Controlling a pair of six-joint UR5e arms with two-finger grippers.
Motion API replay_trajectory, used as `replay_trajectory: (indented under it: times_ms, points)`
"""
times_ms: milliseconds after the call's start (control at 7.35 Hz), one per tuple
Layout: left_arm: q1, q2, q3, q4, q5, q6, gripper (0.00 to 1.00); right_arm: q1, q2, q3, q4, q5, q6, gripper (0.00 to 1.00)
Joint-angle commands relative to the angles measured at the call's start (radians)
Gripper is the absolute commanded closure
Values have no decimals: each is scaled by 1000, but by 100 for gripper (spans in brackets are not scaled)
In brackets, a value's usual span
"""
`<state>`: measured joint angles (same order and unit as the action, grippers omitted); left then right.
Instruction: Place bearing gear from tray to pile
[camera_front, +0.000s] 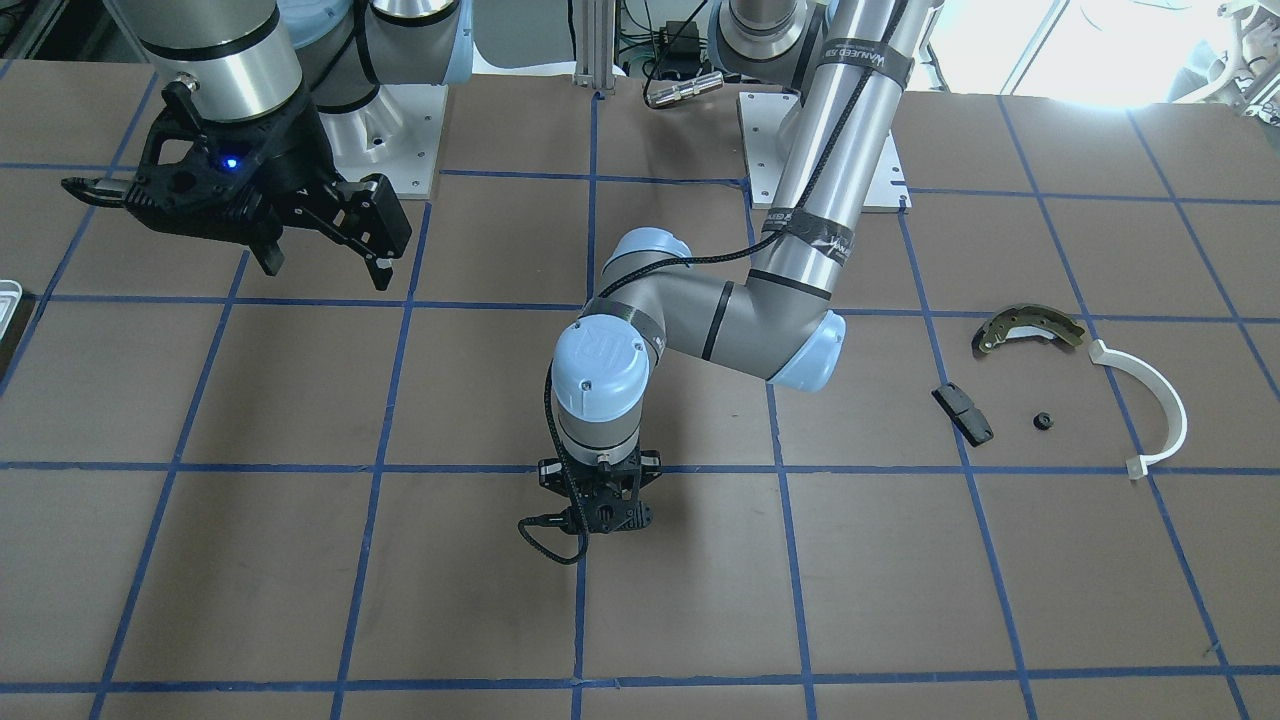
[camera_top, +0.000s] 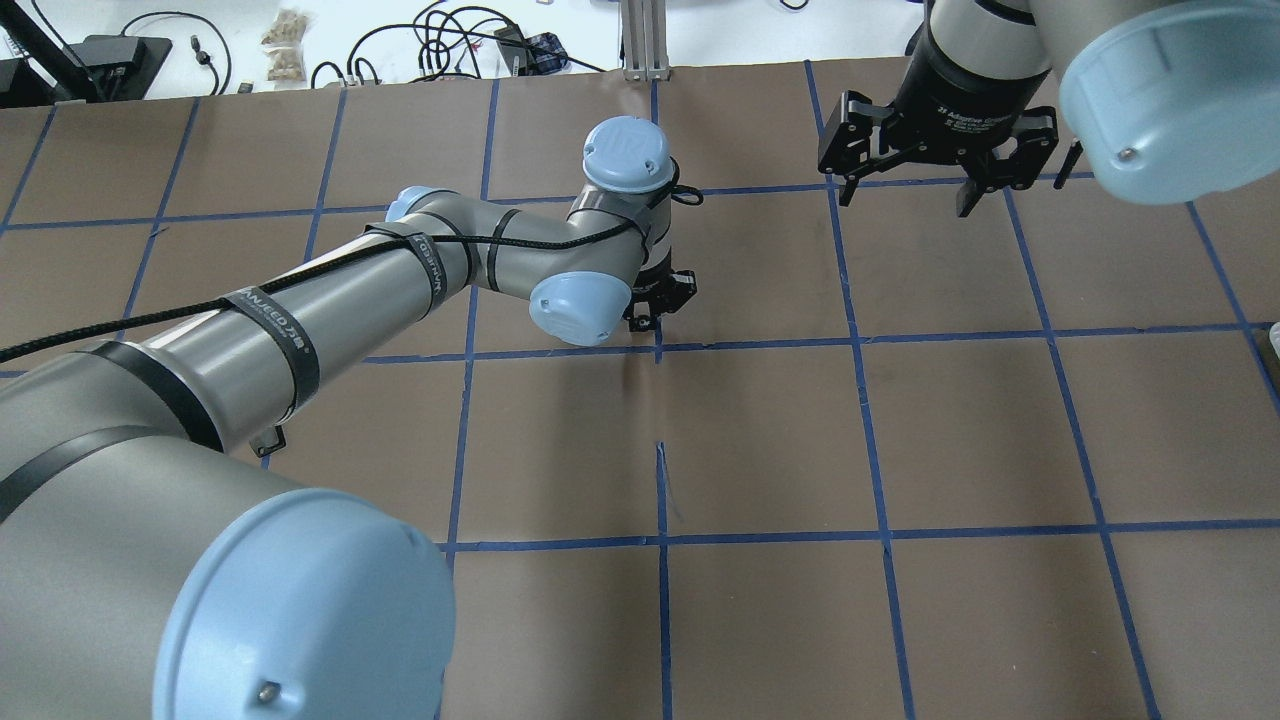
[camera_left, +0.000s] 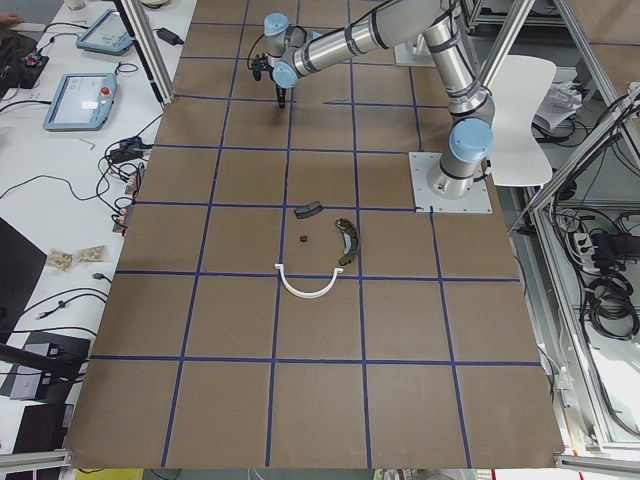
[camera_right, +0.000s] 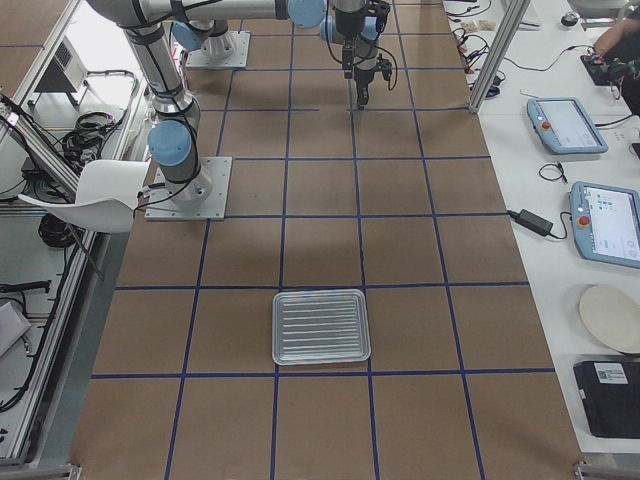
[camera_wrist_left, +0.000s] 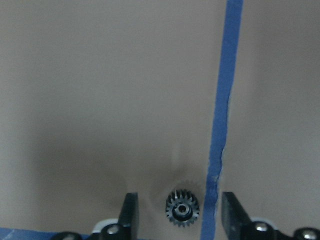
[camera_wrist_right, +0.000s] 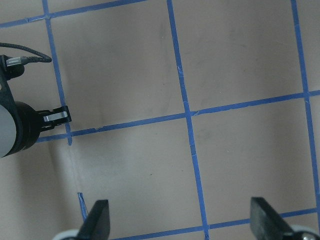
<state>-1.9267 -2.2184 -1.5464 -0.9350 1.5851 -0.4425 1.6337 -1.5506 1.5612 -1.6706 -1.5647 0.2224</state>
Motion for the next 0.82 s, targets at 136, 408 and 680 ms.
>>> replay_trajectory:
  times_ms: [136, 408, 680]
  points:
    - [49, 67, 11, -124, 9, 45, 92, 0, 7, -6, -1, 0, 0, 0]
    - [247, 220, -9, -292, 67, 279, 93, -1, 9, -7, -14, -1, -2, 0]
    - [450, 293, -87, -295, 145, 477, 95, -1, 9, -6, -29, -1, -3, 0]
